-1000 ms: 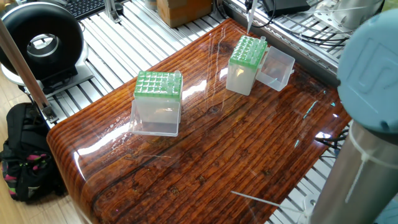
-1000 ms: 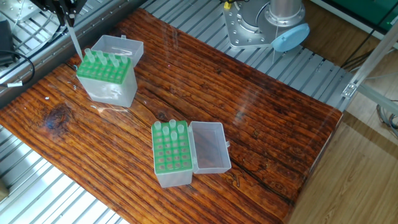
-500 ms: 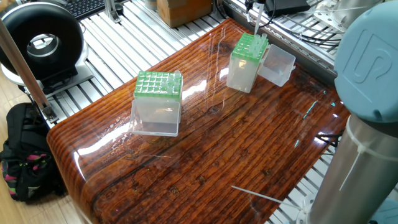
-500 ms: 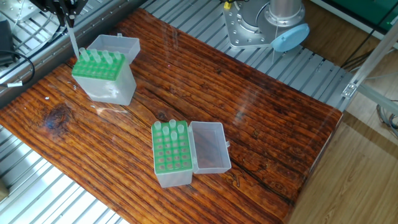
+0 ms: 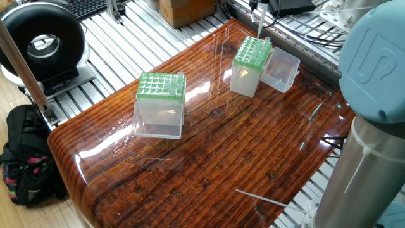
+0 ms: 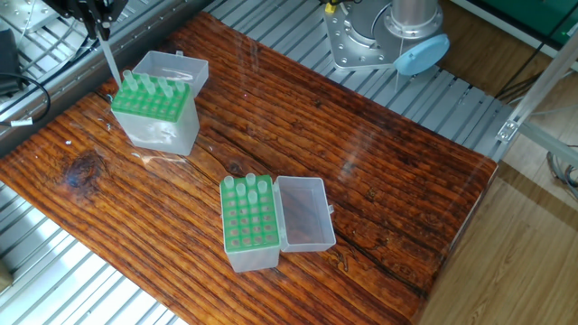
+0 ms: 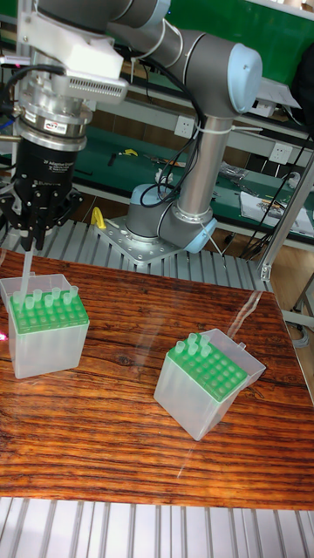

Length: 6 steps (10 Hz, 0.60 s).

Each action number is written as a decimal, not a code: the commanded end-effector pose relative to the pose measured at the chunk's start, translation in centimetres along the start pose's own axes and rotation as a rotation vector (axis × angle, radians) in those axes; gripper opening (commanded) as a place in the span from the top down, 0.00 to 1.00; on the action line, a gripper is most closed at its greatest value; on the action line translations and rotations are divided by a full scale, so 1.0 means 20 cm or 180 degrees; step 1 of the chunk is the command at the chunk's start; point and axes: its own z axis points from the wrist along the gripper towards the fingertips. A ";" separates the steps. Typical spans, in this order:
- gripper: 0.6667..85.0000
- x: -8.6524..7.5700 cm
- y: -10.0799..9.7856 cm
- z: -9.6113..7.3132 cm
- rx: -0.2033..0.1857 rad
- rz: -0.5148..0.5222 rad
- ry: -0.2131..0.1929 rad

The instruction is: Transfer all large pipette tips from one holder to another

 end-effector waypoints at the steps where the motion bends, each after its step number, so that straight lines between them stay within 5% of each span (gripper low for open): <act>1: 0.96 -0.03 0.00 -0.01 -0.0011 -0.0010 -0.0053; 6: 0.96 -0.06 0.00 -0.03 0.0012 -0.0020 -0.0066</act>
